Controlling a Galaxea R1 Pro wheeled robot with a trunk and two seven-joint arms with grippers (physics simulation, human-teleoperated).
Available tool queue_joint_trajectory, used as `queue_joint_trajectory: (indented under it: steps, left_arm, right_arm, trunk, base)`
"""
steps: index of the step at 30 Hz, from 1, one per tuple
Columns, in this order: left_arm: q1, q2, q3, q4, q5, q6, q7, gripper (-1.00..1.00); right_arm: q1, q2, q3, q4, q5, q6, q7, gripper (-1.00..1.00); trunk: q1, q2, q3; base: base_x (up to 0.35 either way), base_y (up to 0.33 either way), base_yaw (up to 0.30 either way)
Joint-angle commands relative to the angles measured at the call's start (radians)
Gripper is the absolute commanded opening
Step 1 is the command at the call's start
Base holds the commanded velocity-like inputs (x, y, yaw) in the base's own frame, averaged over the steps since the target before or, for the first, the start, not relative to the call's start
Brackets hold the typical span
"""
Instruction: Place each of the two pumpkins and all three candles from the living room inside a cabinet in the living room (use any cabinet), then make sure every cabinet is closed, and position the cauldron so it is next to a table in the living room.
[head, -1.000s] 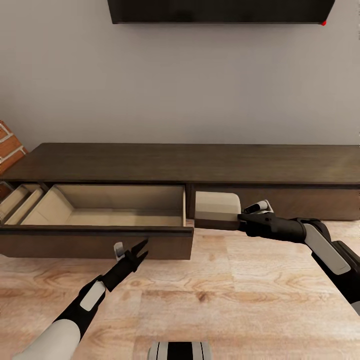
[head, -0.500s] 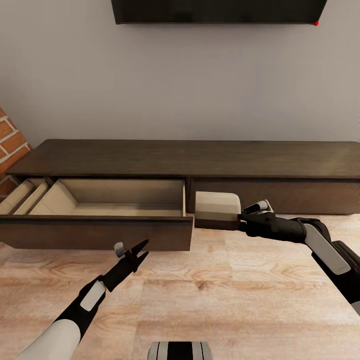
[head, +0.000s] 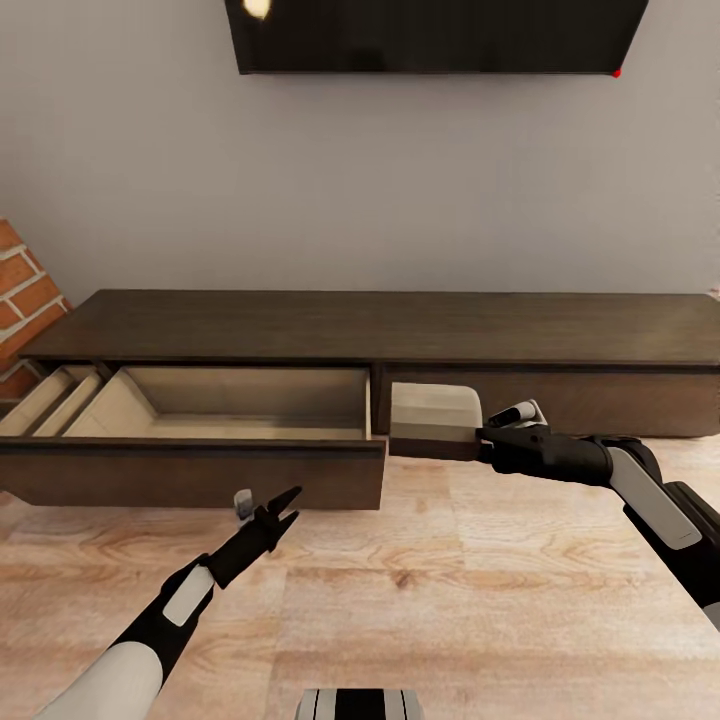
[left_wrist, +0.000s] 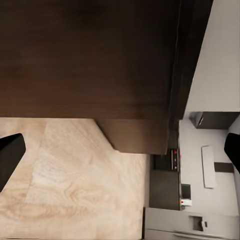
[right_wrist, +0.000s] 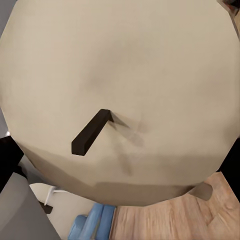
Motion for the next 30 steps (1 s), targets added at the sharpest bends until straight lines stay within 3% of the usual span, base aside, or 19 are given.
queue_joint_trajectory:
  steps: [1, 12, 17, 23, 30]
  left_arm:
    - [0.0, 0.0, 0.001, 0.001, 0.006, 0.009, 0.002, 1.0]
    - [0.0, 0.002, -0.001, -0.005, 0.005, 0.013, 0.011, 1.0]
    - [0.001, 0.003, -0.001, -0.006, -0.025, 0.011, 0.009, 1.0]
    - [0.001, 0.003, -0.001, -0.007, -0.037, 0.009, 0.009, 1.0]
    - [0.001, 0.002, -0.004, -0.005, -0.048, 0.007, 0.01, 1.0]
  right_arm:
    - [-0.001, -0.001, 0.002, 0.001, -0.001, 0.003, 0.002, -1.0]
    - [-0.001, -0.001, 0.003, 0.001, 0.0, 0.004, 0.001, -1.0]
    - [-0.001, -0.001, 0.004, 0.001, 0.002, 0.004, 0.0, -1.0]
    - [-0.001, 0.002, 0.004, 0.002, 0.046, 0.004, 0.001, -1.0]
    - [-0.001, 0.009, 0.004, 0.001, 0.055, 0.003, 0.001, -1.0]
  trunk:
    - [0.0, 0.0, -0.001]
    - [0.0, 0.0, -0.001]
    - [0.0, 0.0, -0.001]
    - [0.0, 0.0, -0.001]
    - [0.0, 0.0, -0.001]
  base:
    - [0.0, 0.0, 0.0]
    - [-0.085, 0.0, 0.0]
    - [-0.224, 0.0, 0.0]
    - [-0.037, 0.0, 0.0]
    - [-0.002, 0.0, 0.0]
